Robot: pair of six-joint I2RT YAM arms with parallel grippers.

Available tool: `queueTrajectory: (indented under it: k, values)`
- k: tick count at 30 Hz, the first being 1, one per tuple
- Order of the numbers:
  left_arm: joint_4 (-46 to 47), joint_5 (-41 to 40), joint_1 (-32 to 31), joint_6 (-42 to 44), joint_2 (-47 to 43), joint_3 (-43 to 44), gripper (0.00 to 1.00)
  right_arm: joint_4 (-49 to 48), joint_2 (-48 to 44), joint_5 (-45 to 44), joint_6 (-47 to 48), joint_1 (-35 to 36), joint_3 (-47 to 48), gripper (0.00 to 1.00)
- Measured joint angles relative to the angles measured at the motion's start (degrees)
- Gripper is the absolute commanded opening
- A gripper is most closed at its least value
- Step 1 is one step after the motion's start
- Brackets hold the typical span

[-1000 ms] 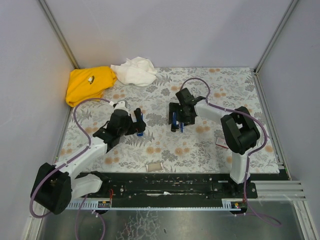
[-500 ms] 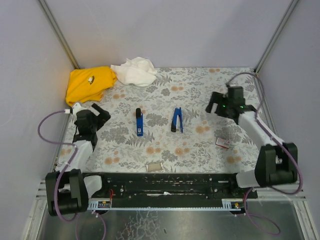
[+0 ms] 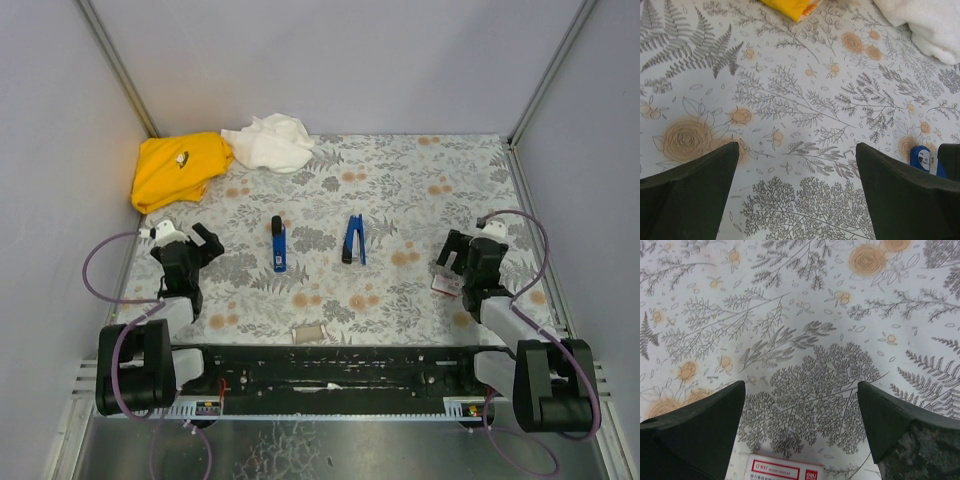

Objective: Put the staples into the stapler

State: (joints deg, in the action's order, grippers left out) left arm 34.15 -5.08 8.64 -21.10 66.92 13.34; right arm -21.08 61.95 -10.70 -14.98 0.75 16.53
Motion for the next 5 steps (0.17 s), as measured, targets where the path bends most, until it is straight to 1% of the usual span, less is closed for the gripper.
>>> queueTrajectory:
  k: [5]
  values:
    - [7.06, 0.15, -0.94, 3.58, 3.41, 0.00, 1.00, -9.97, 4.09, -3.13, 1.84, 0.00, -0.96, 0.99]
